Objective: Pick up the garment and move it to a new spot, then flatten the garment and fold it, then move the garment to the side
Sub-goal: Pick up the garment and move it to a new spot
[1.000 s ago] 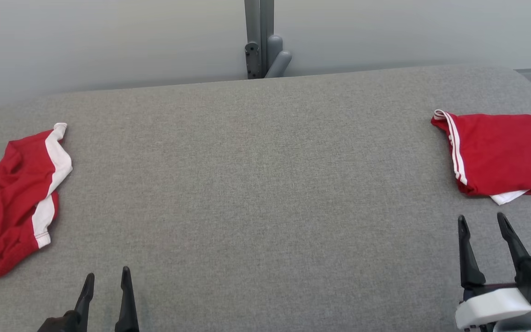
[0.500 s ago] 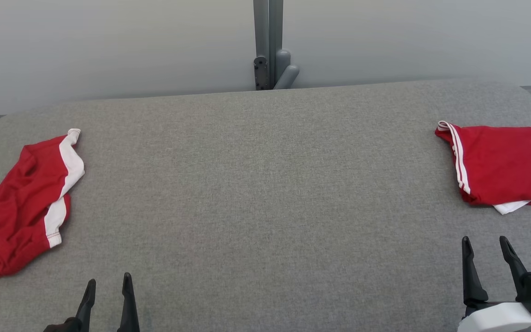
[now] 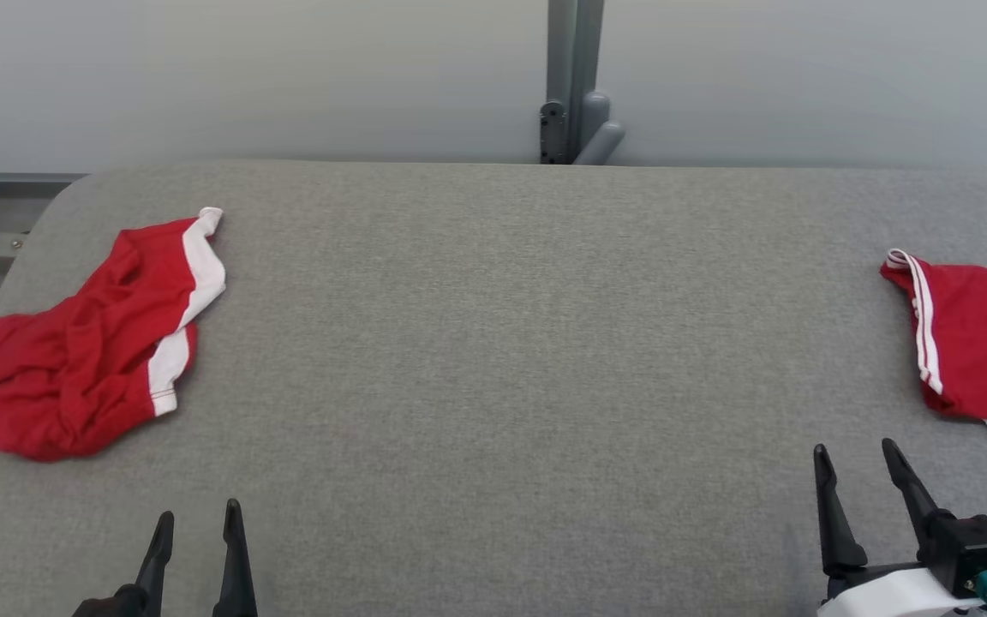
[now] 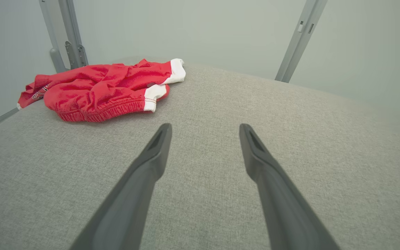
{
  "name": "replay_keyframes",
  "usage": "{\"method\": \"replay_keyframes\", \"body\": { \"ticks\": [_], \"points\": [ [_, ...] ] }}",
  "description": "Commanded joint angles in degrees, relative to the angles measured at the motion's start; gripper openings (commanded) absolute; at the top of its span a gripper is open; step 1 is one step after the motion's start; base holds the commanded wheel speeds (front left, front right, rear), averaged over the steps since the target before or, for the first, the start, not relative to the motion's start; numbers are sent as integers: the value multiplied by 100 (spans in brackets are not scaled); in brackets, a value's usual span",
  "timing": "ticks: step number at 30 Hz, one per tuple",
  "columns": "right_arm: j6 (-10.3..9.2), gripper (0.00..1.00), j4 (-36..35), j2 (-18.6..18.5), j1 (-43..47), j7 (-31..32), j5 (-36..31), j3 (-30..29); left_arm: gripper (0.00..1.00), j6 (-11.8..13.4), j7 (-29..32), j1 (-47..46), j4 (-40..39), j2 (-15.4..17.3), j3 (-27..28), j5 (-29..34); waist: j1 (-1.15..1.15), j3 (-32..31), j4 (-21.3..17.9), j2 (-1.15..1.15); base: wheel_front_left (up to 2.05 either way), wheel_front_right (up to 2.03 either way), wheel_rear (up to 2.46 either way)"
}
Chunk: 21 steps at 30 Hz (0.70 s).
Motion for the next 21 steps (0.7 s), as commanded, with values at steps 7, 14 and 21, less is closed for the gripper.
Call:
{"method": "replay_keyframes", "body": {
  "ticks": [7, 14, 21],
  "points": [
    [-8, 100, 9, -15, -30, -15, 56, 608, 100, 68, -1, 172, -9, 17, 173, -77, 0, -154, 1385, 25, 0, 0, 0],
    [-8, 100, 72, -18, -103, -15, 100, 1102, 100, 118, -1, 315, -87, 14, 453, -170, 0, -187, 1867, 25, 0, 0, 0],
    [-7, 100, -1, -18, -188, -15, 244, 1197, 100, -79, -1, -165, 105, 16, 568, -420, 0, 150, 1673, 25, 0, 0, 0]
  ]
}}
